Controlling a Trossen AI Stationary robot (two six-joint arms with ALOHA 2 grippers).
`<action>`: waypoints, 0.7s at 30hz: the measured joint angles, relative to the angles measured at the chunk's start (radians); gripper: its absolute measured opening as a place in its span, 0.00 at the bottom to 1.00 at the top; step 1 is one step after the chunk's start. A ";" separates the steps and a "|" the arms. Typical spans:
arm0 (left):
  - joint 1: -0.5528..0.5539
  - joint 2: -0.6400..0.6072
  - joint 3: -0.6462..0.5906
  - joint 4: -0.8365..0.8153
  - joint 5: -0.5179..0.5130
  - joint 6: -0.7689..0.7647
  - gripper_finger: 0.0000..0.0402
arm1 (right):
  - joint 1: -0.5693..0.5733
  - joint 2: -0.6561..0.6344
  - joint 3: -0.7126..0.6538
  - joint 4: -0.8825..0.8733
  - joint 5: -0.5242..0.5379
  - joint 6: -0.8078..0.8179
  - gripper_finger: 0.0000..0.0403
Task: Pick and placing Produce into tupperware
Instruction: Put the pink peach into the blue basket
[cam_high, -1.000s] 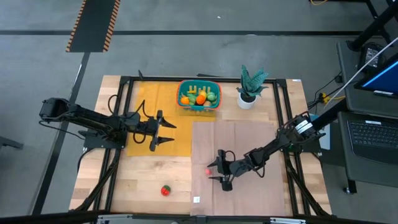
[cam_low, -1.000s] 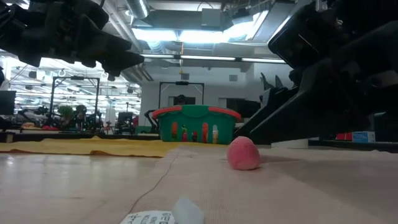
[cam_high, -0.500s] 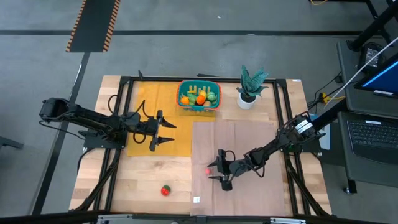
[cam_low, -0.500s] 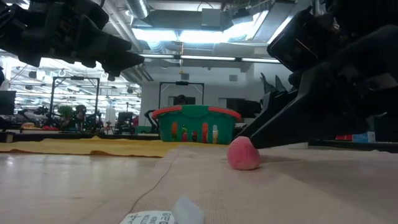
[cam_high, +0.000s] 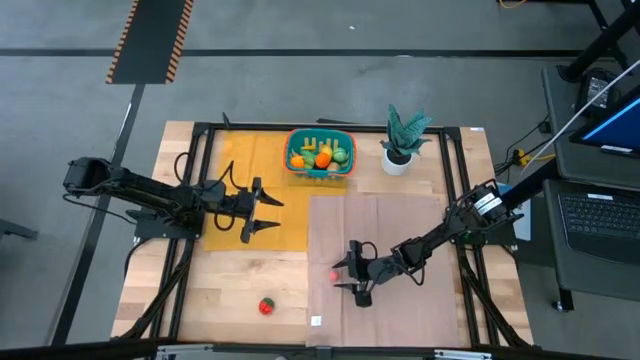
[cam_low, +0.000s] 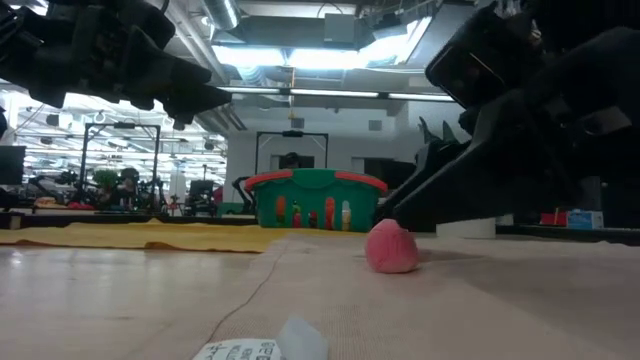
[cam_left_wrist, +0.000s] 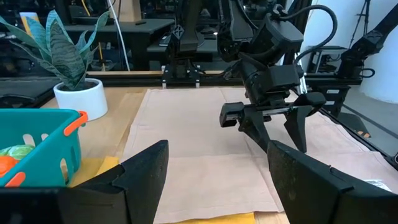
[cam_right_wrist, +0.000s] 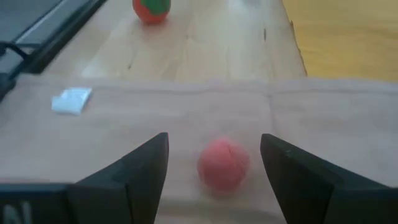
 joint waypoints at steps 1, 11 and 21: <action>0.000 0.000 0.000 0.000 0.000 0.000 0.66 | -0.002 0.006 0.005 0.002 0.000 -0.001 0.63; 0.000 0.000 0.000 -0.014 0.000 0.001 0.66 | -0.007 0.028 0.013 -0.001 -0.006 0.002 0.63; 0.000 0.000 0.000 -0.014 0.000 0.000 0.66 | -0.010 0.027 0.013 -0.011 -0.006 0.008 0.63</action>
